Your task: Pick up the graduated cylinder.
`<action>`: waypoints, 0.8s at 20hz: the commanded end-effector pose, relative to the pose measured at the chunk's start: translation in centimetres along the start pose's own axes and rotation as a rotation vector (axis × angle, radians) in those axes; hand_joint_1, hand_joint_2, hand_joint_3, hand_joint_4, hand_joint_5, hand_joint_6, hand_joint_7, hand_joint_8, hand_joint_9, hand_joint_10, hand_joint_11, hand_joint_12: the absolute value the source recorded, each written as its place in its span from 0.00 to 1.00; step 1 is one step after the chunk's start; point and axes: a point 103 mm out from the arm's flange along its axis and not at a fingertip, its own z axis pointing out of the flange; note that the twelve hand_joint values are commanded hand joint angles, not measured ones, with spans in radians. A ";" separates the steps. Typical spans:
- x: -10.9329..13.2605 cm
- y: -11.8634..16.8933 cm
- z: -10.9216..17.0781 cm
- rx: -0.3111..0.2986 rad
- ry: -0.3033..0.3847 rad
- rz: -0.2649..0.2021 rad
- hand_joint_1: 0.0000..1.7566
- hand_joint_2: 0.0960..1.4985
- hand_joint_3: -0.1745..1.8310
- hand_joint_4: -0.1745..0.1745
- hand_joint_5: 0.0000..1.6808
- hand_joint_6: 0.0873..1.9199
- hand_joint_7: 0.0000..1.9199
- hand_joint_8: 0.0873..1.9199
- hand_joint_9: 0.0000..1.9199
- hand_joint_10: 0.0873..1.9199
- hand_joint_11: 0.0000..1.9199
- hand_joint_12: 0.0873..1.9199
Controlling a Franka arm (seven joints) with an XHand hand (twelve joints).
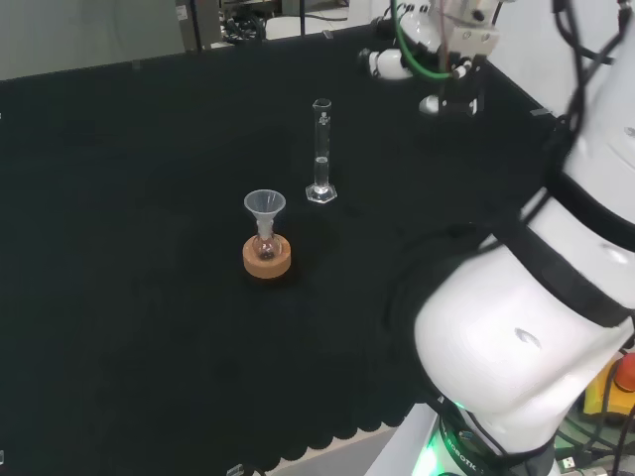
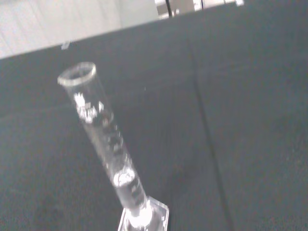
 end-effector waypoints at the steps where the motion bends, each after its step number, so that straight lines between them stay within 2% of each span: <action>1: 0.8 -1.2 12.9 0.143 0.208 -0.038 0.28 0.72 0.05 0.33 0.26 0.00 0.10 0.34 0.23 0.34 0.10 0.71; 5: 1.1 -1.2 13.9 0.146 0.216 -0.051 0.30 0.71 0.04 0.33 0.26 0.00 0.10 0.34 0.23 0.34 0.10 0.71; 13: 1.1 -1.4 15.6 0.154 0.319 -0.110 0.42 0.65 0.02 0.34 0.28 0.00 0.12 0.35 0.25 0.33 0.11 0.71; 16: 1.0 -1.3 16.2 0.130 0.366 -0.122 0.45 0.65 0.01 0.35 0.28 0.00 0.12 0.34 0.25 0.32 0.11 0.71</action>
